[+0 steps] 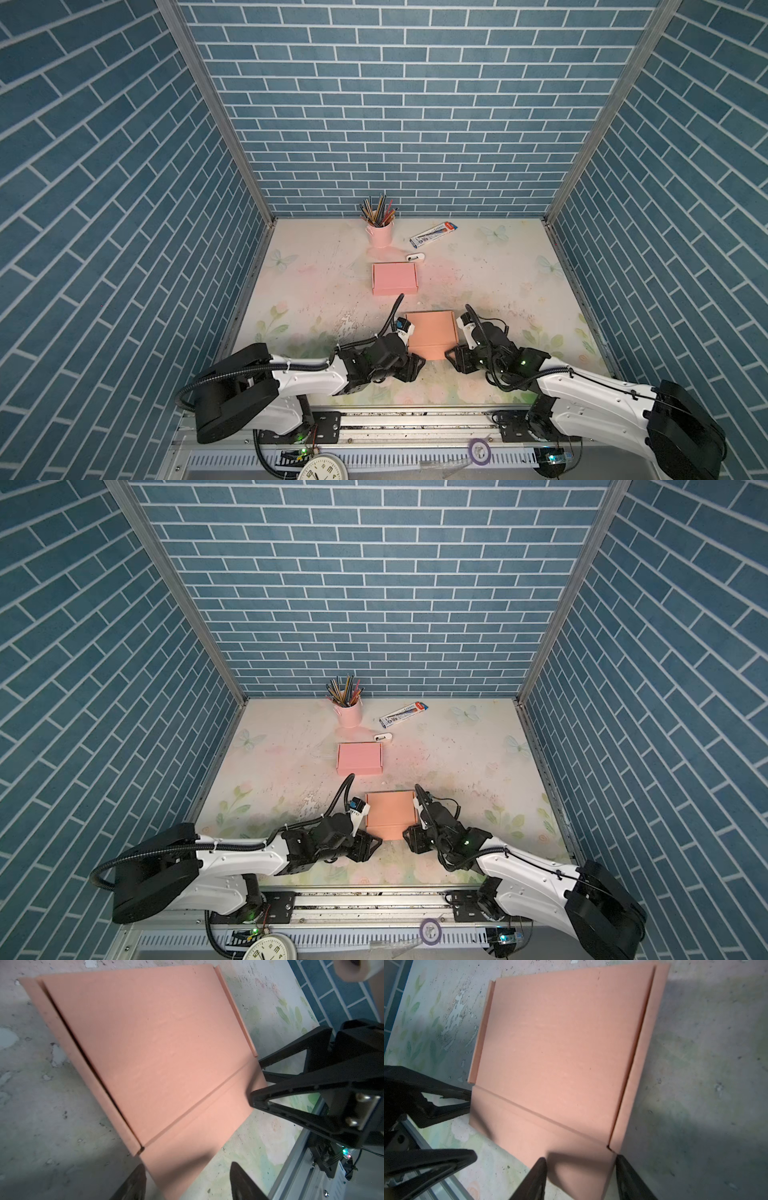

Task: Fold the paper box

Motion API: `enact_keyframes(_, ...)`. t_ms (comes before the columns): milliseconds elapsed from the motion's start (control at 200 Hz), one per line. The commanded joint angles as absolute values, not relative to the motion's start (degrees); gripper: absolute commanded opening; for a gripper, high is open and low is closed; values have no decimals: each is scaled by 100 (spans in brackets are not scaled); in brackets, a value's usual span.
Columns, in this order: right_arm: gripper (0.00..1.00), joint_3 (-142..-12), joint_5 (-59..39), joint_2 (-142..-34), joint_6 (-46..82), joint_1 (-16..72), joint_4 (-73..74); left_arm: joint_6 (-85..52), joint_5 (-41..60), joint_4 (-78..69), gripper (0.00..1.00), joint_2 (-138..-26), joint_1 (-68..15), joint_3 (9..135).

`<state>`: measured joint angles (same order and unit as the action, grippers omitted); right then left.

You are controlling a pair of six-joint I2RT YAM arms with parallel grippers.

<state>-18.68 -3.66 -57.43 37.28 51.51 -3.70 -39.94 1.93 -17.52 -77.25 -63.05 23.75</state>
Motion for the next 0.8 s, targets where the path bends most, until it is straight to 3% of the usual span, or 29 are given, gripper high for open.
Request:
enact_keyframes(0,54,-1836,-258,-5818,3850,5199,-338,-4017,30,-1873,64,-7765,-6339,2356)
enact_keyframes(395,49,-1968,-92,-5938,3753,5203,-391,-3903,-77,-1749,62,-7864,-6337,2487)
enact_keyframes(795,51,-2100,-346,-5731,3772,5202,-280,-3902,66,-1811,62,-7682,-6340,2523)
